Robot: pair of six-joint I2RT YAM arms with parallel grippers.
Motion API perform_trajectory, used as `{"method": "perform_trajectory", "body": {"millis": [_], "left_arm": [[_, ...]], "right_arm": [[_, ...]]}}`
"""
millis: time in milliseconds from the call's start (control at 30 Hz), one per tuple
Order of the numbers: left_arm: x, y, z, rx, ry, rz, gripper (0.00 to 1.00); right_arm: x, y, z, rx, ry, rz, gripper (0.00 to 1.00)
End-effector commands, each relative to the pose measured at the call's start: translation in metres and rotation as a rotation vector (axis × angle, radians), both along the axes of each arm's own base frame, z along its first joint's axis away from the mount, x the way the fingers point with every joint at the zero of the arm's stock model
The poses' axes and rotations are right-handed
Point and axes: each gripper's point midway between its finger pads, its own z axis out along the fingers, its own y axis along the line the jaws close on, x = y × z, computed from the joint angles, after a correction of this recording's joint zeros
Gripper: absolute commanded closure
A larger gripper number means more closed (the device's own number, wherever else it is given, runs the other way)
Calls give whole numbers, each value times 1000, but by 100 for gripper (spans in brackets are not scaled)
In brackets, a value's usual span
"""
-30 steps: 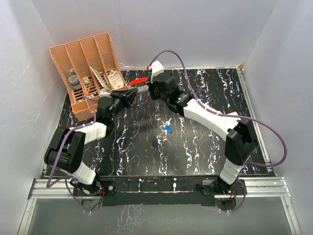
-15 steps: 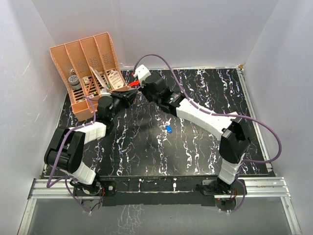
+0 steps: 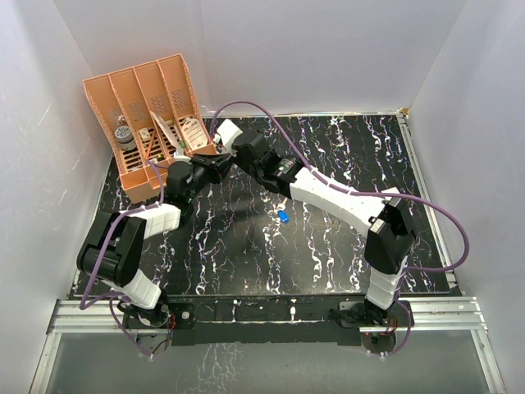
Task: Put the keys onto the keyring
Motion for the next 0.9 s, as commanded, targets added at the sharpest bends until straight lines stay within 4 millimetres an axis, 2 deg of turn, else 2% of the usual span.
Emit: {"method": "perform_trajectory", "body": {"millis": [0, 200, 500, 700, 867], "left_arm": [[6, -1, 26, -17, -78, 3, 100], [5, -1, 32, -22, -99, -1, 100], [0, -3, 36, -15, -112, -18, 100], [-4, -4, 33, -3, -109, -33, 100], [-4, -6, 27, -1, -101, -44, 100]], "right_arm": [[5, -1, 31, -6, -46, -11, 100], [3, 0, 21, -42, -2, 3, 100], [12, 3, 10, -75, 55, 2, 100], [16, 6, 14, -52, 96, 11, 100], [18, 3, 9, -51, 138, -11, 100]]}}
